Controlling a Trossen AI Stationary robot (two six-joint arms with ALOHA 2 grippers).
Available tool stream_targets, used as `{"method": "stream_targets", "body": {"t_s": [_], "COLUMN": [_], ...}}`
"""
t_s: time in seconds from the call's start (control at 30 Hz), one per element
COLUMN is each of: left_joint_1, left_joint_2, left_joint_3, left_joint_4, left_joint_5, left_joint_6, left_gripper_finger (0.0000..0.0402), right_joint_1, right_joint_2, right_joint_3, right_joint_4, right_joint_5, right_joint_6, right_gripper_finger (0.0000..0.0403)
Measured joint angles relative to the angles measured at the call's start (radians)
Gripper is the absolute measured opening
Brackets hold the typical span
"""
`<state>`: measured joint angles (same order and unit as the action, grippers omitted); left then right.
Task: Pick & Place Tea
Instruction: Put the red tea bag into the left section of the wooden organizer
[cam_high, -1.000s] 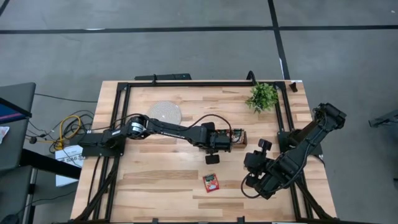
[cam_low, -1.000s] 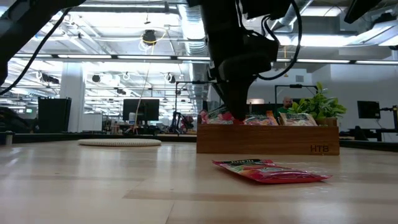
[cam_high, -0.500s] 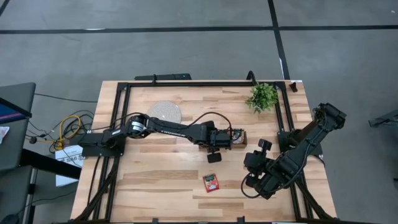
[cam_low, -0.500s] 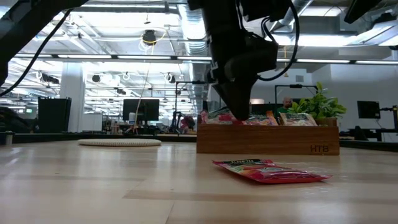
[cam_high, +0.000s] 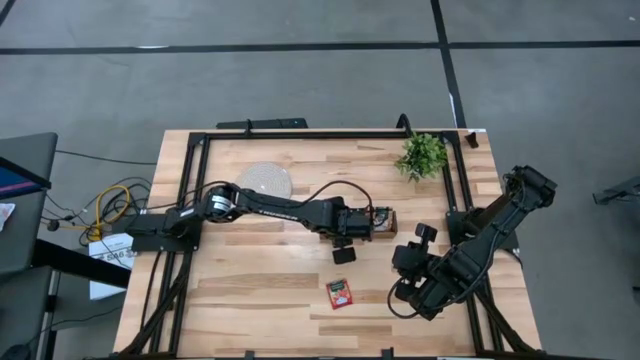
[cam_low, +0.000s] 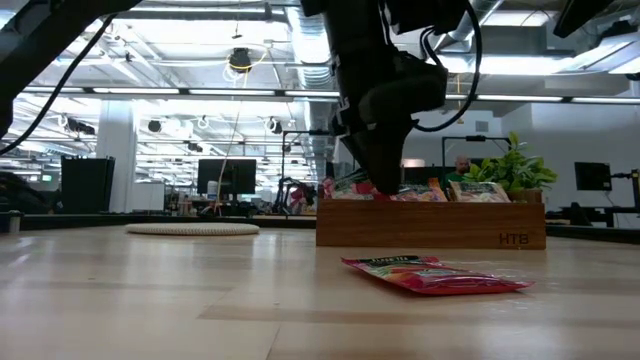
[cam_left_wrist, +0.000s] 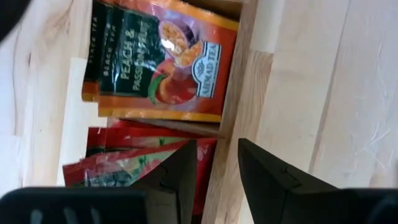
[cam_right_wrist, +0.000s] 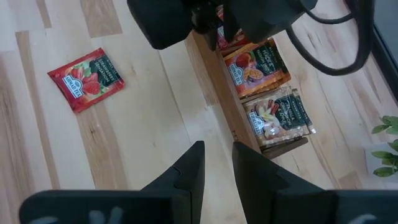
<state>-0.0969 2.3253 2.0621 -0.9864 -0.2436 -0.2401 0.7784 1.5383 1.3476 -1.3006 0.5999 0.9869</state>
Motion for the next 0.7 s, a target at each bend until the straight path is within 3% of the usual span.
{"method": "stream_targets", "body": {"t_s": [0.7], "left_joint_1": [0.011], "left_joint_2": [-0.025], "left_joint_3": [0.011], "left_joint_4": [-0.085], "left_joint_5": [-0.044], "left_joint_6": [-0.010], "left_gripper_finger": [0.0110], "right_joint_1": [0.001], "right_joint_2": [0.000], "right_joint_3": [0.000], "right_joint_4": [0.003], "right_joint_5": [-0.003], "right_joint_6": [0.000], "right_gripper_finger": [0.0075]}}
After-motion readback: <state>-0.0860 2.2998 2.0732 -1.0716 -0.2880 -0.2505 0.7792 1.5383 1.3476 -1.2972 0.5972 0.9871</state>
